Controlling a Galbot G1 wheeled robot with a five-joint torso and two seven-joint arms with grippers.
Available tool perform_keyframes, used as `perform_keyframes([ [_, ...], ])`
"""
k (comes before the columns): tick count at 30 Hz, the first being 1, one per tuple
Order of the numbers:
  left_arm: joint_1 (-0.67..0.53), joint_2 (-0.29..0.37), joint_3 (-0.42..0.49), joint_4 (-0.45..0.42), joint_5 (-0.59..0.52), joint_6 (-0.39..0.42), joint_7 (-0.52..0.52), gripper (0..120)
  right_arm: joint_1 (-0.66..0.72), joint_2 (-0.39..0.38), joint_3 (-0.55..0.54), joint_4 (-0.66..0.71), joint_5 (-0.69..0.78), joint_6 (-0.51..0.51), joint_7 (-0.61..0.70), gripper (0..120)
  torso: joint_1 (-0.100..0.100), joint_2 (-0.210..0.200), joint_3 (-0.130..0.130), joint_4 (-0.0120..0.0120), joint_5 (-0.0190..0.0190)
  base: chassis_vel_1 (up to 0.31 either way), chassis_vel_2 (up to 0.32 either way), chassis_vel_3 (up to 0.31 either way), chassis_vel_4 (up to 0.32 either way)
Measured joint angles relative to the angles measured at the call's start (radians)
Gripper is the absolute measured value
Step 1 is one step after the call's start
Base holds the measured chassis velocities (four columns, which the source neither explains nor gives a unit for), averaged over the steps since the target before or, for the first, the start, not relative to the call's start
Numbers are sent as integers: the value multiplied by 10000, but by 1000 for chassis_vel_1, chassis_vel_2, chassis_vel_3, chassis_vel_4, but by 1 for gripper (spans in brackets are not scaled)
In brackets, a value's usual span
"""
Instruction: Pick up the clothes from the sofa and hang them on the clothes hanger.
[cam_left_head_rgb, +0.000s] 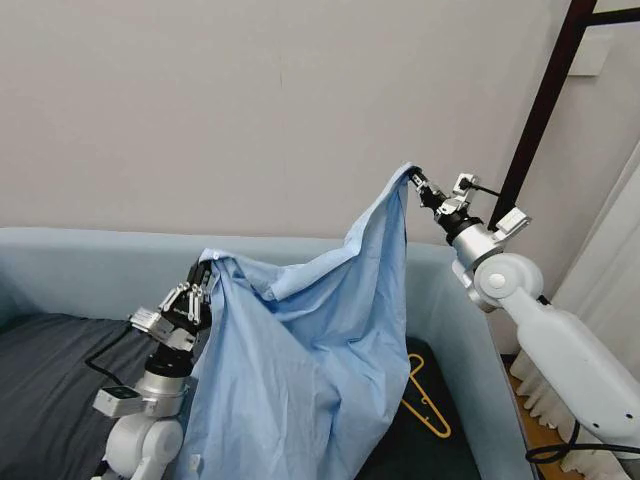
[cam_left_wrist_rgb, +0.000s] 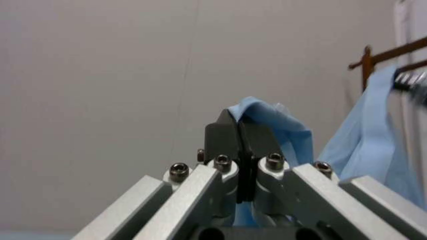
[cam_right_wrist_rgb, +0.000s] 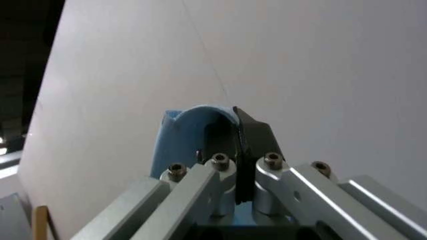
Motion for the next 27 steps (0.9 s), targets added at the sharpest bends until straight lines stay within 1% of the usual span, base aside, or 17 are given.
perform_keyframes([
  [2,-151,-250,211,771,407,12,-170,0,-55,-144,82,490,131,-29,118,0,1,0,0,1,0,0,0,0,0],
  [3,-212,-321,267,1013,575,27,-250,0,-76,-205,103,650,176,-49,153,0,0,0,0,-1,1,0,0,0,0],
  [4,-336,-449,362,1486,948,93,-498,0,-120,-330,138,982,271,-92,201,0,0,0,0,-2,3,0,0,0,0],
  [5,-336,-449,362,1486,948,93,-498,0,-120,-330,138,982,271,-92,201,0,0,0,0,-2,3,0,0,0,0],
  [6,-405,-511,412,1729,1167,122,-645,0,-135,-401,144,1162,318,-107,208,0,0,0,0,-2,4,0,0,0,0],
  [10,-582,-709,637,2629,2270,172,-1760,0,-146,-495,81,1583,345,-126,187,0,0,0,0,-2,4,0,0,0,0],
  [11,-582,-709,637,2629,2270,172,-1760,0,-146,-495,81,1583,345,-126,187,0,0,0,0,-2,4,0,0,0,0],
  [14,-521,-804,719,3151,3446,180,-2519,0,-82,-370,-32,1628,296,-139,174,0,0,0,1,2,4,0,0,0,0],
  [15,-486,-836,735,3447,4168,152,-2922,7,-11,-287,-87,1611,273,-146,167,0,0,0,0,3,3,0,0,0,0],
  [16,-486,-836,735,3447,4168,152,-2922,7,-11,-287,-87,1611,273,-146,167,0,0,0,0,3,3,0,0,0,0],
  [19,-373,-864,760,4044,5126,-166,-3514,19,130,-122,-167,1470,213,-160,126,0,0,0,0,2,3,0,0,0,0],
  [21,-188,-879,742,4274,5561,-484,-3581,29,221,-2,-202,1372,192,-168,90,0,0,0,0,1,3,0,0,0,0],
  [22,-188,-879,742,4274,5561,-484,-3581,29,221,-2,-202,1372,192,-168,90,0,0,0,0,1,3,0,0,0,0],
  [23,-91,-885,717,4364,5794,-671,-3584,32,260,53,-226,1334,173,-174,68,0,0,0,1,1,3,0,0,0,0],
  [25,112,-877,647,4485,6356,-993,-3584,41,341,156,-278,1223,103,-186,21,0,0,0,-1,0,2,0,0,0,0],
  [26,112,-877,647,4485,6356,-993,-3584,41,341,156,-278,1223,103,-186,21,0,0,0,-1,0,2,0,0,0,0],
  [27,241,-858,582,4526,6781,-1173,-3580,47,376,217,-307,1168,79,-188,12,0,0,0,0,1,2,0,0,0,0],
])
